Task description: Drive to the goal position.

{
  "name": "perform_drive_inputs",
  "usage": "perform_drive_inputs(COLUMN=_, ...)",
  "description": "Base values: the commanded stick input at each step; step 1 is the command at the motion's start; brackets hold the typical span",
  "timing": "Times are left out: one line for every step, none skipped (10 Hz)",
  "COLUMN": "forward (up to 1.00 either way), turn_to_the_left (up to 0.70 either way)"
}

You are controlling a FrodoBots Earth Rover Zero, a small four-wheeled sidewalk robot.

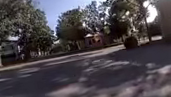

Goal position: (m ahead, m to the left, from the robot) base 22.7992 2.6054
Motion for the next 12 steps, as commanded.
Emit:
perform_drive_inputs(forward=0.6, turn_to_the_left=0.0)
perform_drive_inputs(forward=0.6, turn_to_the_left=0.0)
perform_drive_inputs(forward=0.6, turn_to_the_left=0.0)
perform_drive_inputs(forward=0.6, turn_to_the_left=0.0)
perform_drive_inputs(forward=0.6, turn_to_the_left=0.0)
perform_drive_inputs(forward=0.6, turn_to_the_left=0.0)
perform_drive_inputs(forward=0.6, turn_to_the_left=0.0)
perform_drive_inputs(forward=0.6, turn_to_the_left=0.0)
perform_drive_inputs(forward=0.6, turn_to_the_left=0.0)
perform_drive_inputs(forward=0.6, turn_to_the_left=0.0)
perform_drive_inputs(forward=0.6, turn_to_the_left=0.0)
perform_drive_inputs(forward=0.6, turn_to_the_left=0.0)
